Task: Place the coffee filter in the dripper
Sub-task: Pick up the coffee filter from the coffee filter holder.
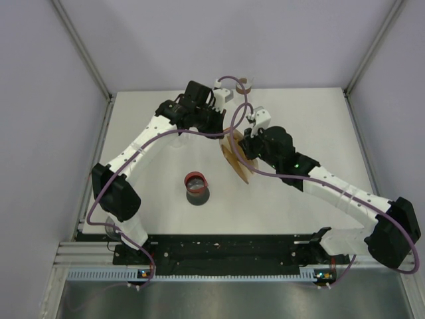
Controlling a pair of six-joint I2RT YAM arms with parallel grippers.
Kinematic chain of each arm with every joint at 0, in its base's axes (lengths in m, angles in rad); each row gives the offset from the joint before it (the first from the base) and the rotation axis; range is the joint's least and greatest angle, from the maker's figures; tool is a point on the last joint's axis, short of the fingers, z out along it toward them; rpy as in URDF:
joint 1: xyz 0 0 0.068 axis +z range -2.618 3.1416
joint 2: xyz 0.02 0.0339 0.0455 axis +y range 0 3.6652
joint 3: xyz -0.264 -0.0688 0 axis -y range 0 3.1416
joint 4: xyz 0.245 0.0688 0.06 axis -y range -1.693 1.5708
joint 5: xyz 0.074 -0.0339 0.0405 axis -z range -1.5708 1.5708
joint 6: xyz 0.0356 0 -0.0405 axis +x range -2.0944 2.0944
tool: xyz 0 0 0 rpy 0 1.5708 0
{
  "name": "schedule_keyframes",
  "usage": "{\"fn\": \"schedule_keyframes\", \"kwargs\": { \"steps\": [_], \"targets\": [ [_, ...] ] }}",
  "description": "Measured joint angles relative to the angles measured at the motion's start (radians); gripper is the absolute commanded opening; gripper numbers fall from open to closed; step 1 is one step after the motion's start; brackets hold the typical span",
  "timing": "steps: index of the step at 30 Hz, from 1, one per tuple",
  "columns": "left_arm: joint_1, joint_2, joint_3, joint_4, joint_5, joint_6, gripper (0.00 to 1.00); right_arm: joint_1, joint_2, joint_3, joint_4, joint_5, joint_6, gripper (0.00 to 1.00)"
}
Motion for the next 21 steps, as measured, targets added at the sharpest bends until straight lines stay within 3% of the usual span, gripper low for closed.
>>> {"fn": "schedule_keyframes", "kwargs": {
  "steps": [21],
  "targets": [
    [0.0,0.0,0.0,0.001,-0.003,0.0,0.0,-0.016,-0.074,-0.018,0.008,-0.077,-0.04,0.0]
  ]
}}
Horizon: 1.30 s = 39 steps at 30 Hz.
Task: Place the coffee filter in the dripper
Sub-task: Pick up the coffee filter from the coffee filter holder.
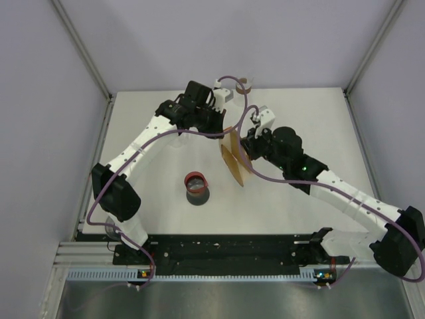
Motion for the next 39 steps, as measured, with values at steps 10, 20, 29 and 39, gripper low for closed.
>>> {"fn": "schedule_keyframes", "kwargs": {
  "steps": [10,20,29,39],
  "targets": [
    [0.0,0.0,0.0,0.0,-0.001,0.0,0.0,-0.026,-0.006,-0.021,0.012,-0.096,-0.039,0.0],
    [0.0,0.01,0.0,0.016,-0.028,0.005,0.0,-0.087,-0.001,-0.091,0.065,-0.244,0.006,0.0],
    [0.0,0.154,0.0,0.079,-0.067,0.055,0.0,-0.179,0.015,-0.252,0.221,-0.307,0.042,0.0],
    [0.0,0.221,-0.009,0.103,-0.057,0.085,0.0,-0.204,0.068,-0.301,0.333,-0.342,0.051,0.0]
  ]
}}
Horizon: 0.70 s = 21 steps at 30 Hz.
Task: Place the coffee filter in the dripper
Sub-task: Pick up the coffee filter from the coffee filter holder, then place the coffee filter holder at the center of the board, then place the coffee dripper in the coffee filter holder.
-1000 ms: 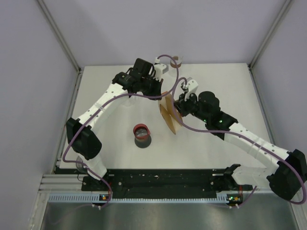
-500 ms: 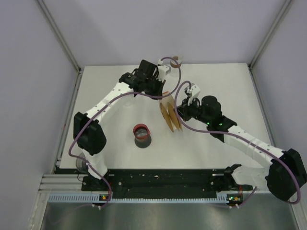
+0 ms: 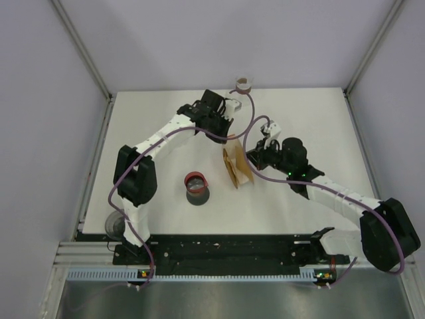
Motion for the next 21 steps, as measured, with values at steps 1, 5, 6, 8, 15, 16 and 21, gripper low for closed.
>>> {"fn": "schedule_keyframes", "kwargs": {
  "steps": [1,5,6,8,15,16,21],
  "targets": [
    [0.0,0.0,0.0,0.006,0.0,0.002,0.0,-0.001,-0.001,0.0,0.003,0.0,0.0,0.0],
    [0.0,0.0,-0.001,0.018,-0.006,0.005,0.0,-0.001,-0.031,0.0,-0.002,0.027,0.0,0.0],
    [0.0,0.0,-0.001,0.02,-0.011,0.005,0.0,-0.001,-0.048,0.0,-0.008,0.041,0.0,0.0],
    [0.0,0.002,-0.001,0.025,-0.016,0.005,0.0,-0.003,-0.09,0.0,-0.017,0.06,0.0,0.0],
    [0.0,0.021,-0.001,0.039,-0.031,0.005,0.03,-0.026,-0.187,0.02,-0.098,0.1,-0.005,0.0],
    [0.0,0.024,-0.001,0.04,-0.03,0.006,0.05,-0.03,-0.189,0.022,-0.106,0.101,-0.005,0.0],
    [0.0,0.026,-0.001,0.045,-0.03,0.014,0.17,-0.04,-0.193,0.022,-0.159,0.103,-0.004,0.0]
  ]
}}
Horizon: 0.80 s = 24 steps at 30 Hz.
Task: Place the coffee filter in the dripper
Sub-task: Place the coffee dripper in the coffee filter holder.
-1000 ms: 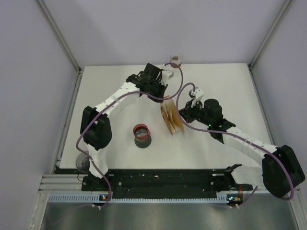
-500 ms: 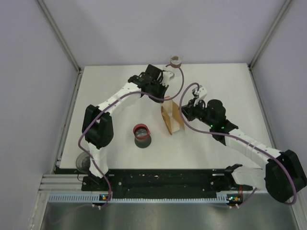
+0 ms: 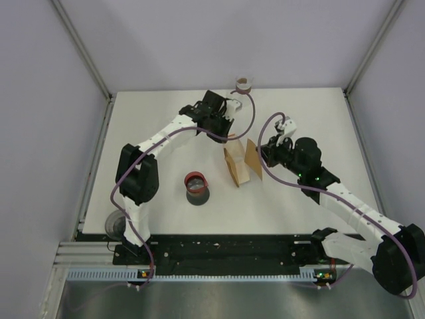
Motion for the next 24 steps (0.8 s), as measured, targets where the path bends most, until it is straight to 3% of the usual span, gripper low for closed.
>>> {"fn": "schedule_keyframes", "kwargs": {
  "steps": [7,24],
  "targets": [
    [0.0,0.0,0.0,0.0,0.009,0.011,0.34,0.0,0.0,0.0,-0.027,0.0,0.0,0.0],
    [0.0,0.0,0.0,-0.002,0.045,0.01,0.37,-0.002,0.037,0.005,0.024,-0.072,0.008,0.0]
  ]
}}
